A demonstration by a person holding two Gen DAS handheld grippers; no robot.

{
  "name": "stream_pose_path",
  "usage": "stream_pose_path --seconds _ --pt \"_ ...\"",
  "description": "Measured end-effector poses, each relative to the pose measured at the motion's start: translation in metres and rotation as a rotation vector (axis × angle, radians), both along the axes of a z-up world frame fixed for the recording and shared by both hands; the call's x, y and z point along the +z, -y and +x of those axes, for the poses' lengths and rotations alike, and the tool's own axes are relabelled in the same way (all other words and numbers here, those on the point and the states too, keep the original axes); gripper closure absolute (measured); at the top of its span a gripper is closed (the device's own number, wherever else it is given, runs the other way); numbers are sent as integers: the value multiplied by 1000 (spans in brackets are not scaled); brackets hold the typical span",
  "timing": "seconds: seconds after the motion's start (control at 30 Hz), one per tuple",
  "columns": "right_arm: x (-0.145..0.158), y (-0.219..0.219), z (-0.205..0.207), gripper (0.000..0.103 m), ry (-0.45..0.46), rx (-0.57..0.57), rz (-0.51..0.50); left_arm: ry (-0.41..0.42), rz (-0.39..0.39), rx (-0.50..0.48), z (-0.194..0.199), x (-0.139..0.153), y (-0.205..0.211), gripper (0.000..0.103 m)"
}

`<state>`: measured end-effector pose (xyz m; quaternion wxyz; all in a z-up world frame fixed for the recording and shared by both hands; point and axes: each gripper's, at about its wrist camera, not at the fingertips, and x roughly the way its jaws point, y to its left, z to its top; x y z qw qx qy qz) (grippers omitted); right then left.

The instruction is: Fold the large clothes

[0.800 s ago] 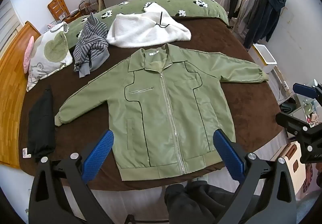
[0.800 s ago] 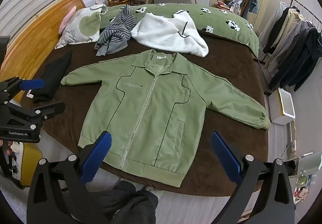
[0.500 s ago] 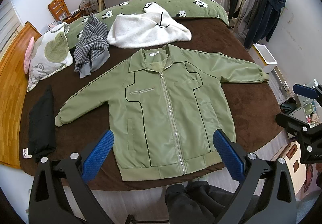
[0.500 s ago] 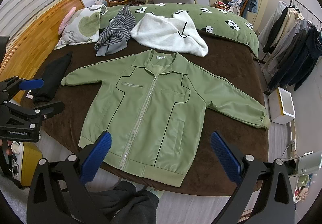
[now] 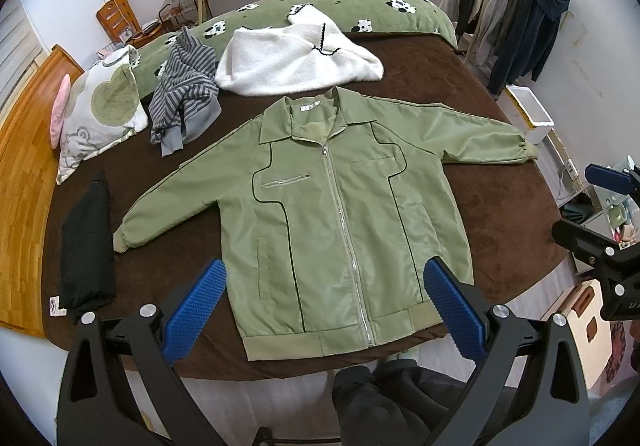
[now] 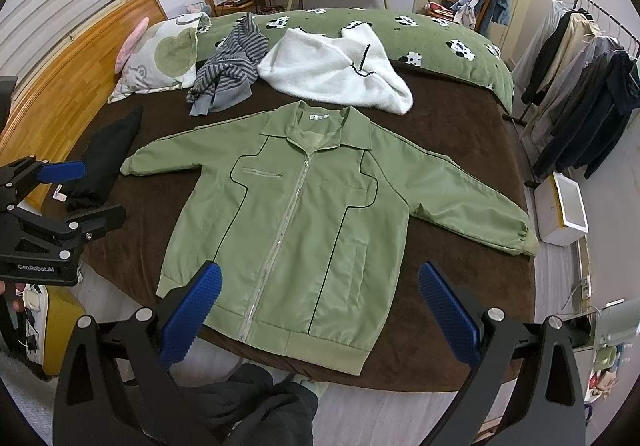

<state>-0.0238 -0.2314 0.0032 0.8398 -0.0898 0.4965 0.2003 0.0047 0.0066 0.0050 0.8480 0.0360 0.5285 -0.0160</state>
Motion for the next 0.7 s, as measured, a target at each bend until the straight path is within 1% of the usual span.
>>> stream_pose_path --seconds 0.27,0.43,0.47,0.57,0.7 --pt "-1 -3 1 6 1 0 -1 4 -16 -3 0 -1 0 6" --pt "-2 -1 2 6 1 -8 -2 13 -10 -16 -2 0 -1 6" --pt "-3 -1 2 6 1 -16 -2 2 -10 -21 -2 -5 3 6" --pt "-4 1 5 6 2 -47 4 -6 -6 -43 2 -8 7 6" --pt "-2 7 12 6 11 -108 7 -10 22 -109 15 -11 16 6"
